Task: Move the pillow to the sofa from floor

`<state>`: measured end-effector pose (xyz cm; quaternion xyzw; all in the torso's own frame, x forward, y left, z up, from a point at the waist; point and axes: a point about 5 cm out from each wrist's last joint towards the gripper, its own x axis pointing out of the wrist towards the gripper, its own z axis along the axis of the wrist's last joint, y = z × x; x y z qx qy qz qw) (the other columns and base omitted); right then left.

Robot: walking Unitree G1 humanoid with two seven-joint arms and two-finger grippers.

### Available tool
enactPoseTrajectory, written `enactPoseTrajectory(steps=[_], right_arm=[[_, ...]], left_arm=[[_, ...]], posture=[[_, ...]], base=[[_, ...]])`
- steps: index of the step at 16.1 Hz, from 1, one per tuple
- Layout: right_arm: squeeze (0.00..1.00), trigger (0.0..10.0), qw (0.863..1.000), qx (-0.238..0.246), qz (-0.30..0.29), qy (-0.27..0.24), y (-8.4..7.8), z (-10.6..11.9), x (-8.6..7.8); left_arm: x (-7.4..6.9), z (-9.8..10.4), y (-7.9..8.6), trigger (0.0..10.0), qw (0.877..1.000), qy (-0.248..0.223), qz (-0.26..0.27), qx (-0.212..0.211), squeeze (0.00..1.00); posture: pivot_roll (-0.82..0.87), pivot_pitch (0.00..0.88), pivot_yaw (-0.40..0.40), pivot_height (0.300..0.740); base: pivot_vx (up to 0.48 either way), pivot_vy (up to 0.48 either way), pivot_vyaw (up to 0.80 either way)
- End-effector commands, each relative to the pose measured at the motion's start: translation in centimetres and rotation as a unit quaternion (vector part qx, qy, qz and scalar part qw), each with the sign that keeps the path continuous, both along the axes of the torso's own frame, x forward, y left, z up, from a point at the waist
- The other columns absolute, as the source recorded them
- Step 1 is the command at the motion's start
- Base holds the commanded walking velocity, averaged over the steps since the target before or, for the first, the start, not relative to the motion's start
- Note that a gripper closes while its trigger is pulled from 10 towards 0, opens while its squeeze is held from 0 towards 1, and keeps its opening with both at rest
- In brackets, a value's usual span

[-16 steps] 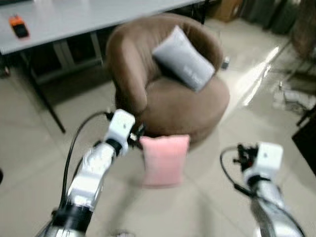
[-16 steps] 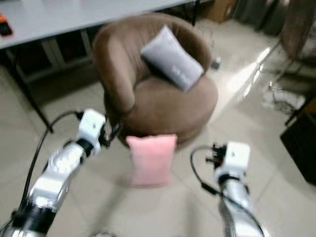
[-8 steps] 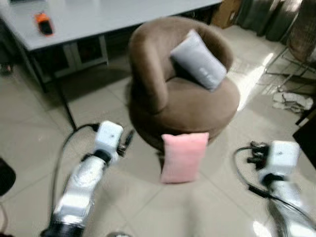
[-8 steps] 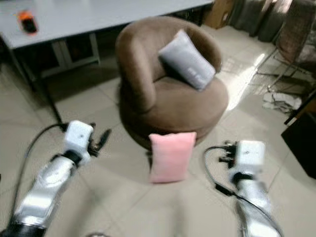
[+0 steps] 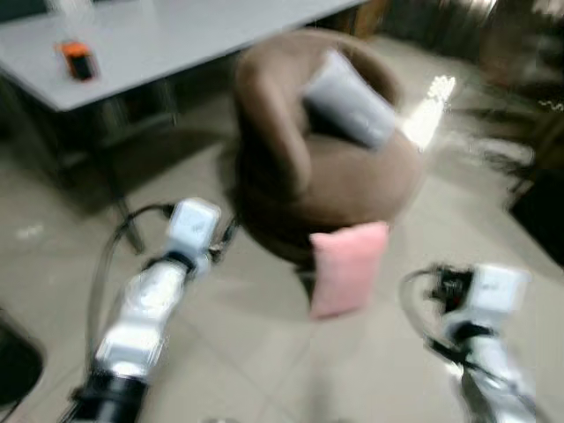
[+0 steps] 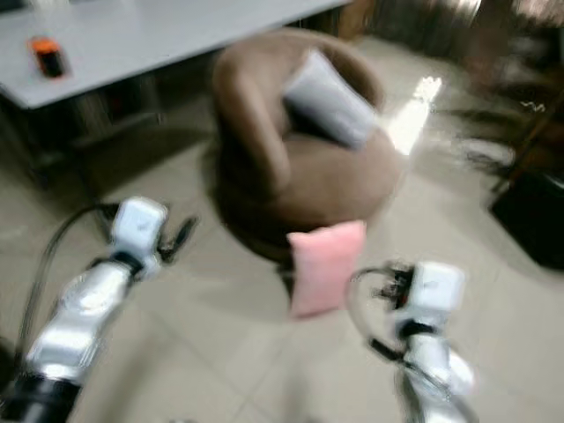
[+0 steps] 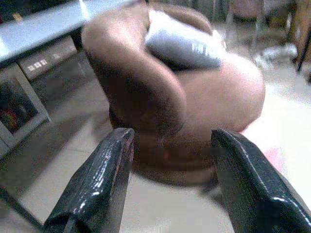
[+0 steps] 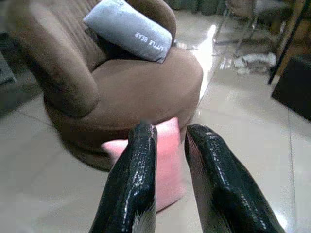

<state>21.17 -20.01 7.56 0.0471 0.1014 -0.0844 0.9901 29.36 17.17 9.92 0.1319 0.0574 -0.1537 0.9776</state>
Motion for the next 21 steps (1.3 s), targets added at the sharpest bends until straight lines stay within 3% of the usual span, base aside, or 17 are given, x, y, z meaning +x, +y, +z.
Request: enactPoseTrajectory(steps=[1,12,15,21], right_arm=[[0.0,10.0,1.0,-0.016,-0.025,-0.003,-1.2,0.3,-0.3],[0.0,10.0,1.0,-0.012,-0.02,-0.004,-0.6,0.2,0.1],[0.0,10.0,1.0,-0.016,-0.015,-0.005,-0.3,0.2,0.2],[0.0,10.0,1.0,-0.025,-0.01,-0.003,-0.1,0.1,0.4]], left_arm=[[0.4,0.5,-1.9,10.0,0.999,-0.009,-0.032,-0.006,0.0],[1.0,0.9,-2.8,10.0,0.998,-0.031,-0.047,-0.026,0.0],[1.0,1.4,-3.1,10.0,0.997,-0.045,-0.059,-0.038,0.0],[1.2,1.3,-3.4,10.0,0.996,-0.047,-0.063,-0.031,0.0]], posture=[[0.04,0.014,-0.035,0.74],[0.04,0.0,-0.036,0.74],[0.04,0.0,-0.036,0.74],[0.04,0.0,-0.036,0.74]], base=[[0.0,0.472,-0.8],[0.0,0.474,-0.8],[0.0,0.0,-0.79],[0.332,0.0,0.0]])
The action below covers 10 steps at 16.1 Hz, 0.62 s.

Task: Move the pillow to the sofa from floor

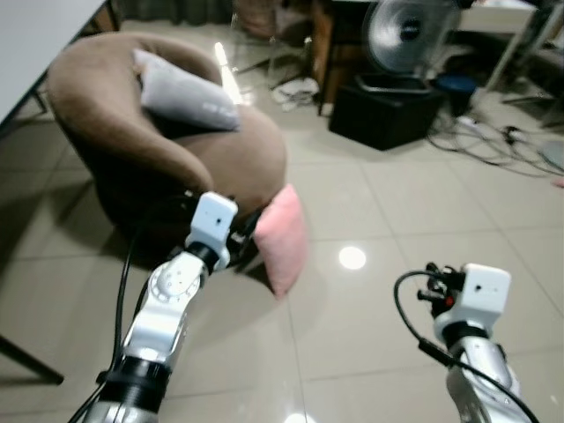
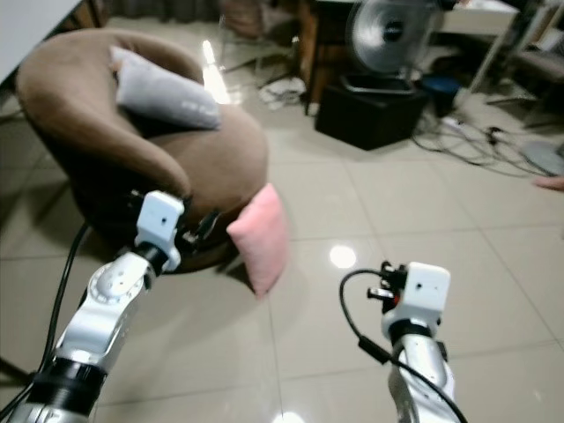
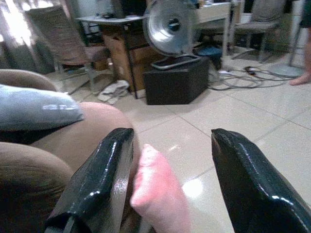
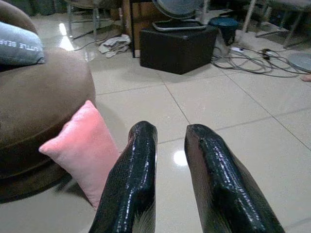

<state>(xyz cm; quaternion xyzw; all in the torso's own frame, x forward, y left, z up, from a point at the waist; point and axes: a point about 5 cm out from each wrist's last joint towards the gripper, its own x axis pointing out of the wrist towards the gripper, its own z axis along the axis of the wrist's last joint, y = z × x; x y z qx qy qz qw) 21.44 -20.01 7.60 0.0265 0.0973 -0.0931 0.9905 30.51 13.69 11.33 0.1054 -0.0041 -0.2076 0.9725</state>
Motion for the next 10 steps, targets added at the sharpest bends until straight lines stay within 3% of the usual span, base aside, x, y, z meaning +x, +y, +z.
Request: enactPoseTrajectory(steps=[1,10], right_arm=[[0.0,10.0,1.0,-0.004,-0.003,-0.001,-0.1,0.06,0.18],[0.0,10.0,1.0,-0.009,0.0,0.001,-0.06,0.08,0.5]], left_arm=[[0.09,-0.1,0.1,10.0,1.0,0.001,-0.003,0.008,0.0],[0.26,-0.28,0.65,10.0,1.0,0.004,0.002,0.015,0.0]], posture=[[0.04,0.0,-0.036,0.74],[0.04,0.006,-0.036,0.74]], base=[[0.341,0.0,0.0],[0.341,0.0,0.0]])
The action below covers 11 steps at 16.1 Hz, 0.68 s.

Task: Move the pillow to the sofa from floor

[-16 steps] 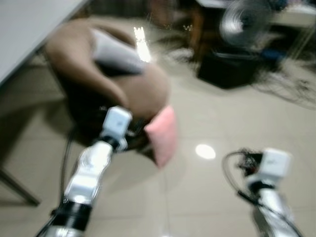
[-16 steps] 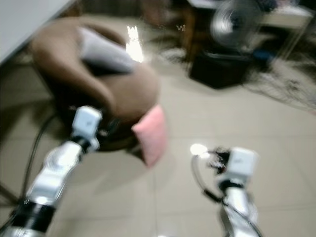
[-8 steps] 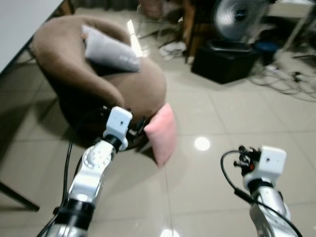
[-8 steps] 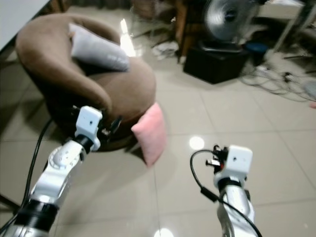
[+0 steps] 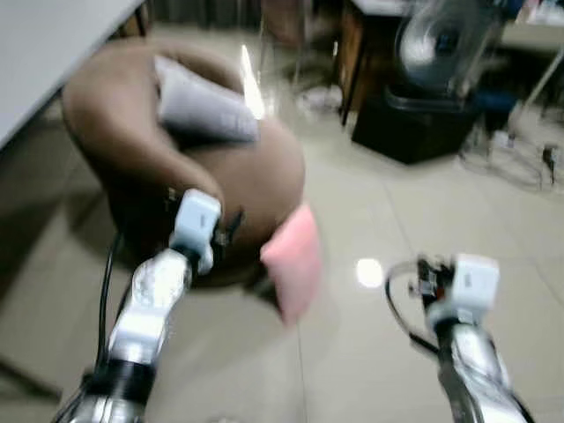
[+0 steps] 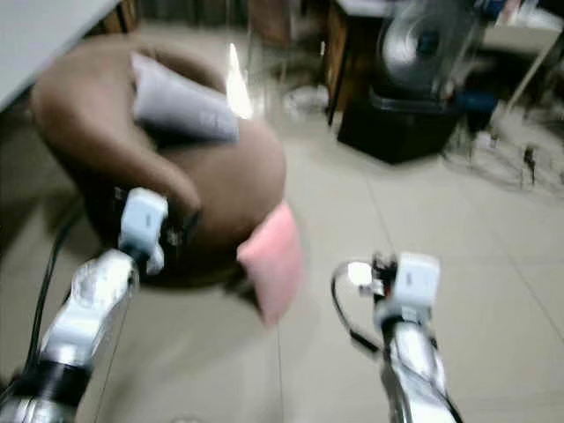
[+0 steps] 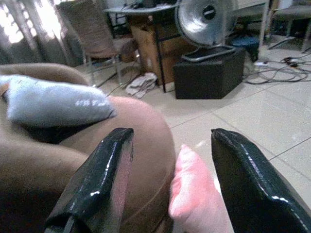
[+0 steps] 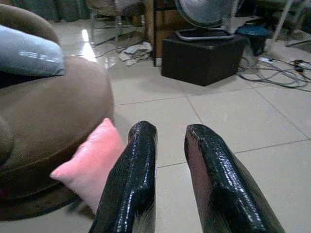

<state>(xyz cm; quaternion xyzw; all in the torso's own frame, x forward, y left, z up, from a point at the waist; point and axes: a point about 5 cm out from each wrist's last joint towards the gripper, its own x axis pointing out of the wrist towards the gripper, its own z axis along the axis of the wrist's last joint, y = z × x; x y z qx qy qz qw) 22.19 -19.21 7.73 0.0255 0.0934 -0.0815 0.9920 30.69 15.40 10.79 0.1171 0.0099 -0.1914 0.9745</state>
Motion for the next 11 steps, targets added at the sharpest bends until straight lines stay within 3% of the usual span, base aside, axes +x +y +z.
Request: enactPoseTrajectory(steps=[1,11], right_arm=[[0.0,10.0,1.0,-0.009,-0.012,0.005,-0.84,-0.05,-0.22],[0.0,10.0,1.0,-0.006,0.001,-0.012,-0.59,0.32,0.21]], left_arm=[[0.09,0.26,-1.04,10.0,1.0,-0.006,-0.015,0.001,0.0],[0.02,0.02,-0.74,10.0,1.0,-0.003,-0.011,0.001,0.0]], posture=[[0.04,0.007,-0.037,0.74],[0.04,0.008,-0.04,0.74]], base=[[0.341,0.0,0.0],[0.341,0.0,0.0]])
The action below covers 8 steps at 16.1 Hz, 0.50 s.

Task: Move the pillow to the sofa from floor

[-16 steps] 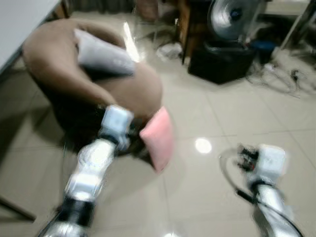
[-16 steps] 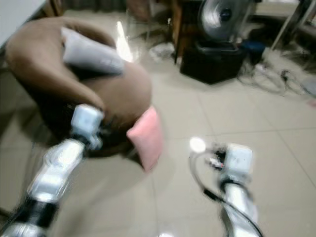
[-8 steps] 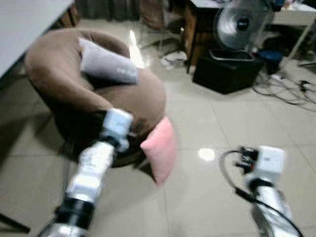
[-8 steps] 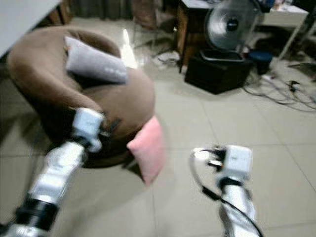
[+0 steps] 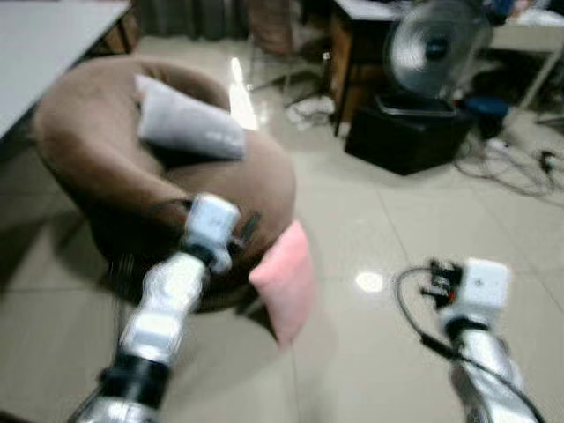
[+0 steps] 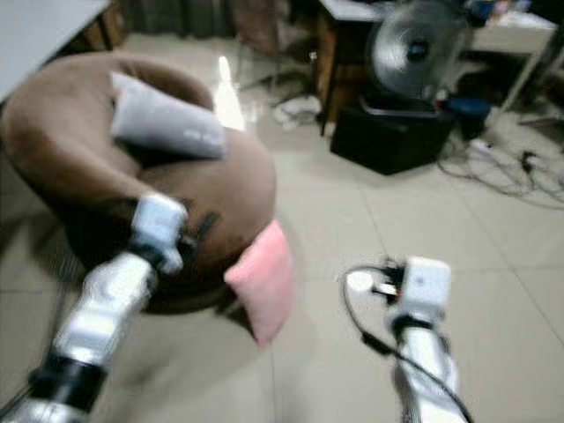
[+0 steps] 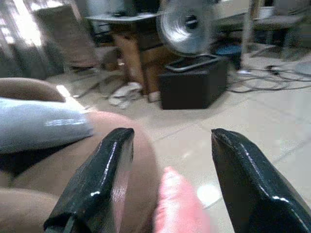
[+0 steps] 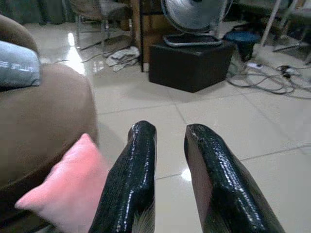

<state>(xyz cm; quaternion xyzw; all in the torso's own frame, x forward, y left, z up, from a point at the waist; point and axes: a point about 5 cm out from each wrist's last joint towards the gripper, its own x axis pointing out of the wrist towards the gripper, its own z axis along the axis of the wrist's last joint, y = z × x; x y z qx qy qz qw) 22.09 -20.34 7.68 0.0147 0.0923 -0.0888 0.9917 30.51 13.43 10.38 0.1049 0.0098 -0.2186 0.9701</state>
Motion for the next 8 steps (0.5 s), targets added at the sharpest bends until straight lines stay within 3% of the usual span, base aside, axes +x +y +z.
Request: enactPoseTrajectory(steps=[1,8], right_arm=[[0.0,10.0,1.0,0.005,0.009,-0.012,0.56,0.36,0.37],[0.0,10.0,1.0,0.002,0.007,-0.009,0.34,0.26,0.53]], left_arm=[[0.19,0.43,1.23,10.0,1.0,-0.009,0.016,0.012,0.0],[0.23,0.46,1.18,10.0,1.0,-0.01,0.016,0.012,0.0]], posture=[[0.05,0.008,-0.042,0.74],[0.05,0.007,-0.043,0.74]], base=[[0.341,0.0,0.0],[0.338,0.0,0.0]])
